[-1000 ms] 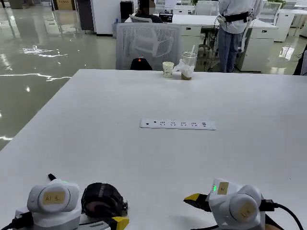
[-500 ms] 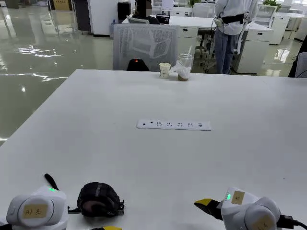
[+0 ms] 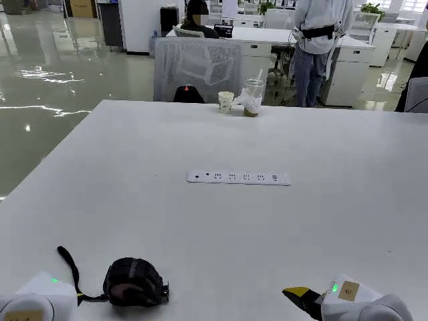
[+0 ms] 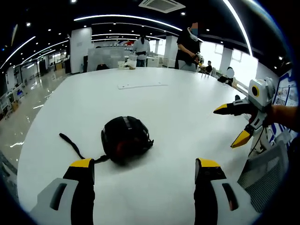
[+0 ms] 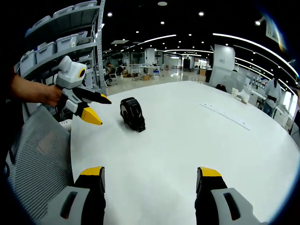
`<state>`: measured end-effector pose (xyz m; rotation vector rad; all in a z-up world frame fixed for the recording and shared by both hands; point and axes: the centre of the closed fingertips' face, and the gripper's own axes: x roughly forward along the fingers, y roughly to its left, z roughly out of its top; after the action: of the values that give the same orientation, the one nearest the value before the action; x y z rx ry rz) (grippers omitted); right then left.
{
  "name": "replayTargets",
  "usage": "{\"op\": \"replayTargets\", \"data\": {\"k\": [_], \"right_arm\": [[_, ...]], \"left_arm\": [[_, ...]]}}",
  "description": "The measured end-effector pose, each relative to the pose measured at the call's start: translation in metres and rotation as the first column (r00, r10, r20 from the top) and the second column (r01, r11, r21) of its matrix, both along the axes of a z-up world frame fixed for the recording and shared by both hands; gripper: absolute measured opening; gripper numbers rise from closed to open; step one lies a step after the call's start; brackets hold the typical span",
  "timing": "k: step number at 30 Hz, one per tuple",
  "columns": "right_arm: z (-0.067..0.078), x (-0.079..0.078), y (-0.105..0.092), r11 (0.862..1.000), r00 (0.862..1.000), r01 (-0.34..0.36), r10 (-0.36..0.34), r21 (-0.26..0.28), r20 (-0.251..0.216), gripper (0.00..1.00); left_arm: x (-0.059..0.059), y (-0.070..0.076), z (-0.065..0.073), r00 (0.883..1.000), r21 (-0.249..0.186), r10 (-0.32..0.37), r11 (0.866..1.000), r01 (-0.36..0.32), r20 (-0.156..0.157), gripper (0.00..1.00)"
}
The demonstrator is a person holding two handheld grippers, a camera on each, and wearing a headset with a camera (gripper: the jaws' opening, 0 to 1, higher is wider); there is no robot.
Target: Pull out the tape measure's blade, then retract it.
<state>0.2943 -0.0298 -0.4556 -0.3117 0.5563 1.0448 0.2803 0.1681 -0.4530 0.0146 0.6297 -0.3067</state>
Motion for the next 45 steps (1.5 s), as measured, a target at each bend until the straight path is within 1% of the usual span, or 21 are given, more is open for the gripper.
{"op": "replayTargets", "data": {"k": [3, 8, 11, 16, 18, 23, 26, 28, 31, 34, 36, 37, 40, 42, 45], "right_arm": [[0.003, -0.005, -0.001, 1.000, 1.000, 0.009, -0.009, 0.008, 0.000, 0.80], [0.007, -0.010, -0.002, 0.999, 0.999, 0.037, -0.037, 0.024, 0.001, 0.85], [0.009, -0.015, -0.002, 0.998, 0.998, 0.056, -0.056, 0.038, 0.000, 0.89], [0.013, -0.019, -0.004, 0.995, 0.997, 0.084, -0.083, 0.051, -0.003, 0.93], [0.016, -0.022, -0.002, 0.992, 0.995, 0.098, -0.097, 0.078, -0.013, 0.95], [0.020, -0.030, -0.002, 0.989, 0.993, 0.115, -0.114, 0.090, -0.009, 0.99], [0.019, -0.034, -0.004, 0.989, 0.992, 0.125, -0.124, 0.080, -0.016, 0.99], [0.019, -0.036, -0.005, 0.989, 0.992, 0.130, -0.129, 0.075, -0.016, 0.99], [0.021, -0.039, -0.008, 0.985, 0.988, 0.152, -0.151, 0.082, -0.025, 0.99], [0.021, -0.041, -0.010, 0.983, 0.986, 0.165, -0.163, 0.078, -0.031, 0.99], [0.022, -0.043, -0.010, 0.981, 0.984, 0.176, -0.173, 0.079, -0.036, 0.99], [0.024, -0.045, -0.010, 0.979, 0.983, 0.184, -0.181, 0.085, -0.037, 0.99], [0.027, -0.046, -0.010, 0.977, 0.981, 0.193, -0.190, 0.092, -0.039, 0.99], [0.030, -0.048, -0.010, 0.976, 0.981, 0.195, -0.193, 0.099, -0.034, 0.99], [0.032, -0.050, -0.010, 0.975, 0.981, 0.195, -0.193, 0.106, -0.025, 0.99]], "left_arm": [[-0.005, -0.002, 0.001, 1.000, 0.007, -0.016, 1.000, 0.016, 0.004, 0.86], [-0.011, -0.004, 0.004, 1.000, 0.009, -0.028, 1.000, 0.028, 0.014, 0.87], [-0.016, -0.005, 0.005, 0.999, 0.022, -0.041, 0.999, 0.041, 0.021, 0.88], [-0.022, -0.006, 0.009, 0.999, 0.017, -0.045, 0.999, 0.044, 0.025, 0.90], [-0.025, -0.007, 0.011, 0.998, 0.017, -0.048, 0.999, 0.047, 0.030, 0.91], [-0.030, -0.008, 0.017, 0.998, 0.014, -0.043, 0.999, 0.042, 0.040, 0.93], [-0.034, -0.010, 0.021, 0.998, 0.001, -0.043, 0.999, 0.043, 0.050, 0.95], [-0.037, -0.011, 0.022, 0.998, 0.003, -0.047, 0.999, 0.047, 0.050, 0.96], [-0.043, -0.013, 0.023, 0.997, 0.007, -0.057, 0.998, 0.057, 0.052, 0.99], [-0.047, -0.014, 0.022, 0.997, 0.009, -0.063, 0.998, 0.063, 0.048, 0.99], [-0.050, -0.014, 0.023, 0.997, 0.012, -0.062, 0.998, 0.062, 0.052, 0.99], [-0.051, -0.015, 0.024, 0.997, 0.002, -0.062, 0.998, 0.062, 0.054, 0.99], [-0.054, -0.016, 0.027, 0.997, -0.006, -0.059, 0.998, 0.059, 0.059, 0.99], [-0.056, -0.017, 0.026, 0.997, -0.006, -0.059, 0.998, 0.060, 0.055, 0.99], [-0.060, -0.019, 0.027, 0.997, -0.015, -0.061, 0.998, 0.062, 0.056, 0.99]]}}
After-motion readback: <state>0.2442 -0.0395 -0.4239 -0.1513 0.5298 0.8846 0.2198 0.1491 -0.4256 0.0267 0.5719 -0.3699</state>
